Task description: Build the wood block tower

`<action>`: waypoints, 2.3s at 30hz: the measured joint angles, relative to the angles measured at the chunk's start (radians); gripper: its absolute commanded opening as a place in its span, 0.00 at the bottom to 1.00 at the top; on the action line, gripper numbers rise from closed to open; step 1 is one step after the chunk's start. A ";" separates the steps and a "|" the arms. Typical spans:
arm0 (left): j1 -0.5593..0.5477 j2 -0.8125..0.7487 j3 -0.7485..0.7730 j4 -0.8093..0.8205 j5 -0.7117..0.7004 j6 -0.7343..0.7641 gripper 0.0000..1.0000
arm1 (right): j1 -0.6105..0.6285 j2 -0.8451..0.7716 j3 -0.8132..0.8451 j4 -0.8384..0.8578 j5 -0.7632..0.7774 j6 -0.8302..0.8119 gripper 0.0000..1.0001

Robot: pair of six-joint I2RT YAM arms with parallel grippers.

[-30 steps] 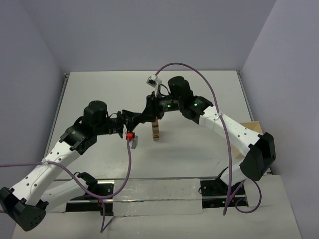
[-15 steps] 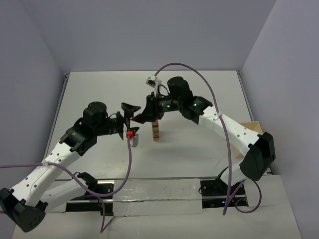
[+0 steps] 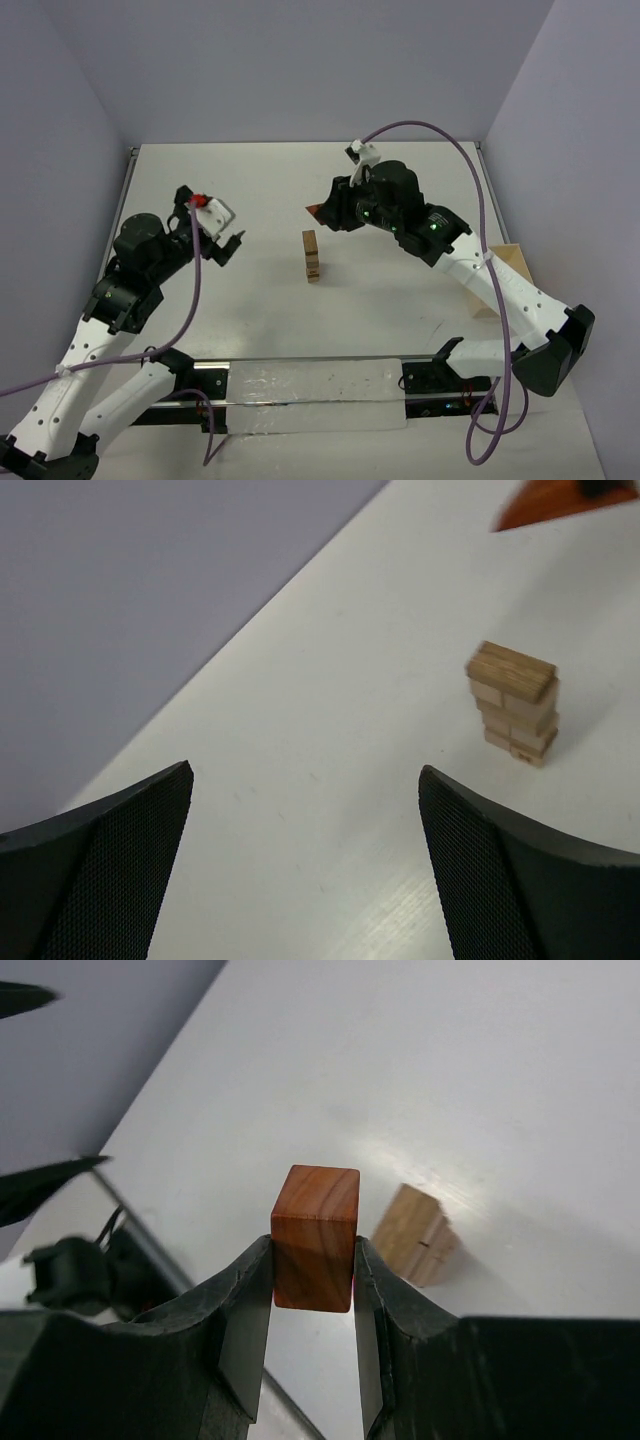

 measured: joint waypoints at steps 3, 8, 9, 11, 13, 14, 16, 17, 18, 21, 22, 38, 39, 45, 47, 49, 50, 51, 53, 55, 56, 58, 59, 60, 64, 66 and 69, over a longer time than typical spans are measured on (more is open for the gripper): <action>0.043 -0.022 0.000 0.021 -0.152 -0.186 0.99 | 0.013 -0.005 0.000 -0.035 0.145 0.044 0.00; 0.109 -0.029 -0.006 0.058 -0.282 -0.388 0.99 | 0.054 -0.015 -0.035 -0.051 0.304 0.110 0.00; 0.120 -0.027 -0.006 0.060 -0.292 -0.418 0.99 | 0.067 -0.016 -0.045 -0.053 0.341 0.117 0.00; 0.134 -0.017 -0.007 0.063 -0.307 -0.461 0.99 | 0.099 -0.015 -0.059 -0.056 0.418 0.120 0.00; 0.140 -0.007 -0.010 0.069 -0.321 -0.490 0.99 | 0.150 -0.013 -0.067 -0.054 0.511 0.117 0.00; 0.142 -0.002 -0.014 0.074 -0.329 -0.500 0.99 | 0.177 -0.012 -0.070 -0.051 0.555 0.114 0.00; 0.145 0.004 -0.022 0.082 -0.346 -0.516 0.99 | 0.241 -0.003 -0.072 -0.044 0.641 0.108 0.00; 0.147 0.006 -0.024 0.086 -0.350 -0.521 0.99 | 0.268 0.004 -0.072 -0.040 0.678 0.108 0.00; 0.149 0.006 -0.025 0.088 -0.354 -0.525 0.99 | 0.291 0.012 -0.072 -0.038 0.708 0.108 0.00; 0.156 0.005 -0.025 0.101 -0.366 -0.532 0.99 | 0.330 0.043 -0.072 -0.037 0.778 0.127 0.00; 0.159 0.003 -0.025 0.107 -0.369 -0.533 0.99 | 0.335 0.056 -0.072 -0.039 0.797 0.143 0.00; 0.175 -0.005 -0.044 0.165 -0.367 -0.559 0.99 | 0.352 0.229 -0.005 -0.097 0.887 0.304 0.00; 0.175 -0.003 -0.046 0.168 -0.366 -0.560 0.99 | 0.352 0.243 0.004 -0.101 0.889 0.309 0.00; 0.175 0.000 -0.052 0.175 -0.359 -0.567 0.99 | 0.353 0.304 0.032 -0.118 0.891 0.324 0.00; 0.175 0.000 -0.053 0.176 -0.354 -0.570 0.99 | 0.353 0.310 0.032 -0.123 0.891 0.325 0.00; 0.175 0.000 -0.053 0.177 -0.349 -0.573 0.99 | 0.354 0.310 0.032 -0.124 0.892 0.324 0.00; 0.175 0.000 -0.055 0.180 -0.347 -0.575 0.99 | 0.355 0.310 0.032 -0.123 0.892 0.324 0.00; 0.175 -0.001 -0.058 0.184 -0.345 -0.576 0.99 | 0.356 0.310 0.032 -0.123 0.892 0.324 0.00; 0.175 -0.002 -0.064 0.187 -0.341 -0.576 0.99 | 0.359 0.311 0.032 -0.123 0.893 0.322 0.00; 0.175 -0.002 -0.066 0.189 -0.339 -0.577 0.99 | 0.363 0.311 0.032 -0.121 0.893 0.317 0.00; 0.175 -0.002 -0.066 0.190 -0.339 -0.577 0.99 | 0.365 0.311 0.032 -0.119 0.893 0.314 0.00; 0.175 -0.002 -0.066 0.192 -0.337 -0.578 0.99 | 0.368 0.314 0.032 -0.117 0.892 0.307 0.00; 0.175 -0.003 -0.066 0.192 -0.337 -0.577 0.99 | 0.368 0.316 0.032 -0.115 0.892 0.304 0.00; 0.175 -0.003 -0.066 0.192 -0.337 -0.577 0.99 | 0.369 0.318 0.032 -0.115 0.892 0.300 0.00; 0.175 -0.006 -0.066 0.192 -0.330 -0.577 0.99 | 0.369 0.321 0.031 -0.107 0.891 0.278 0.00; 0.175 -0.008 -0.066 0.192 -0.327 -0.577 0.99 | 0.369 0.322 0.029 -0.099 0.890 0.264 0.00; 0.175 -0.011 -0.070 0.197 -0.320 -0.577 0.99 | 0.370 0.322 0.026 -0.087 0.888 0.243 0.00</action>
